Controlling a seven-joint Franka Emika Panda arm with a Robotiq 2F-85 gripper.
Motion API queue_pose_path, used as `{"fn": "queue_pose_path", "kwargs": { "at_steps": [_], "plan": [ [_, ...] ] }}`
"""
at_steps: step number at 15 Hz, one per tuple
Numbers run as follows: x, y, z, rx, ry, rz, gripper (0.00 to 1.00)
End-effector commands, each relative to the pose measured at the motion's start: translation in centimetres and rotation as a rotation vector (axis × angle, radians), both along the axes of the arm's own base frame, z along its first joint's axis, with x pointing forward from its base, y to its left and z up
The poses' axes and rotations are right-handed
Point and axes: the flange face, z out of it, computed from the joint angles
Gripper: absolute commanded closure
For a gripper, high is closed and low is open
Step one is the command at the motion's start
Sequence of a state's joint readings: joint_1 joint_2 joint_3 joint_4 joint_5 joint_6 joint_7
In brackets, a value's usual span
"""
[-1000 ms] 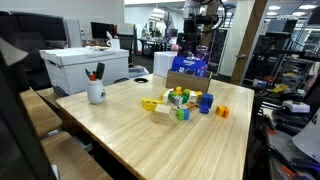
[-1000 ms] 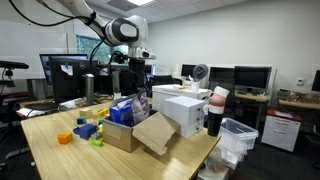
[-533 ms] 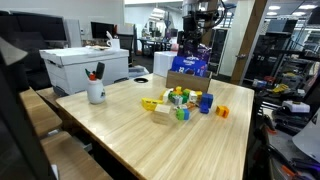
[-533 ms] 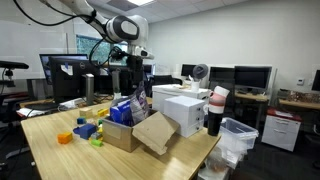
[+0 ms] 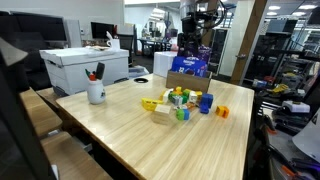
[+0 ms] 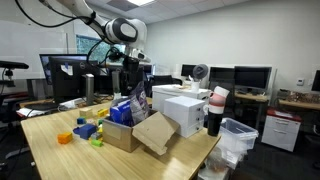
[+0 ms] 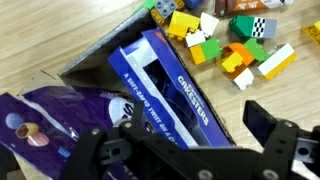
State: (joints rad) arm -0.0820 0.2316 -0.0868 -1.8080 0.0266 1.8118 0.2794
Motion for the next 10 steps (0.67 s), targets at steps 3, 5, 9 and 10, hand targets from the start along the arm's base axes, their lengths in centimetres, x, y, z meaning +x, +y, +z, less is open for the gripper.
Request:
{"fn": "queue_pose_path", "kwargs": {
  "at_steps": [3,5,9,10],
  "plan": [
    [0.8,2.3,-1.8,0.014,0.005,0.067,0.0],
    [1.3,2.6,-2.1,0.003,-0.042,0.065,0.0],
    [2.4,2.0,-2.1,-0.025,-0.147,0.036,0.0],
    [2.6,1.8,-2.0,-0.033,-0.17,0.031,0.0]
  ]
}}
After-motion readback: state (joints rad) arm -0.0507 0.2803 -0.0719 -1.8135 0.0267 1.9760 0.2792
